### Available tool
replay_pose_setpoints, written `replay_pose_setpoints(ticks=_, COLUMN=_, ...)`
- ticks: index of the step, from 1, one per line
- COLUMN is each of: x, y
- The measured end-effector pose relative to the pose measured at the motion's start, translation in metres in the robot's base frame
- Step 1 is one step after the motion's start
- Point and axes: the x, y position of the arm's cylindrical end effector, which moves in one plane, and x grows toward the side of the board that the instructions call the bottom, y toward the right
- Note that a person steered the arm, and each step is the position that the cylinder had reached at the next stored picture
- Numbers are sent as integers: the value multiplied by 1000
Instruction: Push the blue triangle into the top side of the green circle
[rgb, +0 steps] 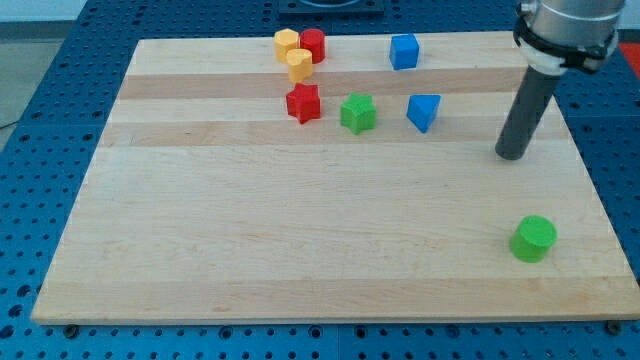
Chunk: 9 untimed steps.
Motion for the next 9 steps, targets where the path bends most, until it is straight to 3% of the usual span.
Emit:
replay_pose_setpoints(ticks=1, x=-61, y=-20)
replay_pose_setpoints(ticks=2, x=-101, y=-75)
replay_pose_setpoints(ticks=3, x=-63, y=-118)
replay_pose_setpoints(ticks=4, x=20, y=-99)
replay_pose_setpoints(ticks=5, x=32, y=-94)
replay_pose_setpoints(ticks=7, x=0, y=-103)
replay_pose_setpoints(ticks=9, x=48, y=-45)
